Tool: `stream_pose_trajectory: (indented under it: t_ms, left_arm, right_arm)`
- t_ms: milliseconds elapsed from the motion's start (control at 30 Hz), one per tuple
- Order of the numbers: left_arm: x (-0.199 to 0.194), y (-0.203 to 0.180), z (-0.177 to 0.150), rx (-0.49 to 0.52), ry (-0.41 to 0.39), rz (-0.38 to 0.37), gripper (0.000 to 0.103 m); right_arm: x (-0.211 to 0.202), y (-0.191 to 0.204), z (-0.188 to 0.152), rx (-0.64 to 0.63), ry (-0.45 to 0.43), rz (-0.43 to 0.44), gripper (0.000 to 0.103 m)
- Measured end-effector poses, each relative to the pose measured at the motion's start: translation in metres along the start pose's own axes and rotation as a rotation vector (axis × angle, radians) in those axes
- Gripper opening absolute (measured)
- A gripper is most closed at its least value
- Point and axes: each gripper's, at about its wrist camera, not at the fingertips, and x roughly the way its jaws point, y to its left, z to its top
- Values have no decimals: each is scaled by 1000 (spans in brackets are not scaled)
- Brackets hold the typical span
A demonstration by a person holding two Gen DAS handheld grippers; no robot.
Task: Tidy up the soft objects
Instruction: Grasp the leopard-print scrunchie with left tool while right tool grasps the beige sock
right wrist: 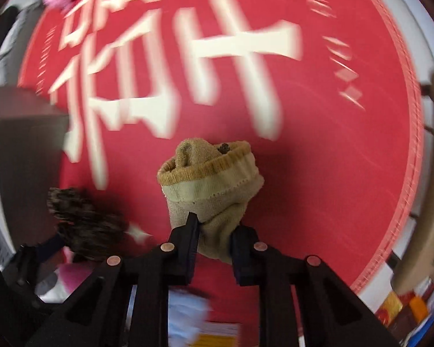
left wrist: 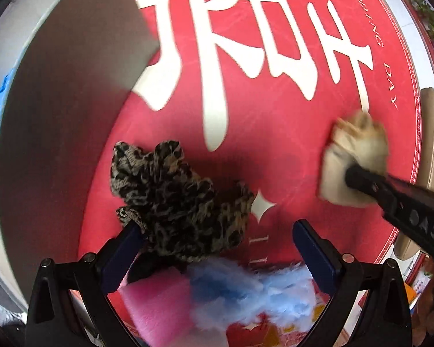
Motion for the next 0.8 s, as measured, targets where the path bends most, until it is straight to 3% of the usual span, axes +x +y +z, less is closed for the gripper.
stream_pose_trajectory:
  t_ms: [67,200,333,467,533,567,633,700,767,800]
  left_arm:
    - [5,-8,5,11,-3,-3,102]
    - [16,-14,16,41,15,28,102]
    - [32,-10,21,50,62,38,102]
    - [39,-13,21,83,66,98,103]
    - [41,-15,21,80,65,98,103]
    - [43,-18,18,80,69,98,103]
    - [47,-22,20,77,100,100,100]
    - [49,-26,26,86,113,101,86]
    - [40,-25,27,90,65,91,61]
    - [36,-23,27,100,45,85,57]
  right_arm:
    - [2,-11,-5,15,15,22,24]
    - [3,-13,-4,16,-5,0,53]
    - [6,-6,2,20,-1,27,53]
    - [9,0,5,17,0,17,55]
    - [8,2,5,22,-12,-4,45]
    - [9,6,8,23,-18,-8,24]
    - [6,10,10,44,-10,29,18]
    - [-1,18,14,44,-21,52,16]
    - [-15,10,4,40,-44,79,16]
    - [-22,8,-2,40,-55,88,16]
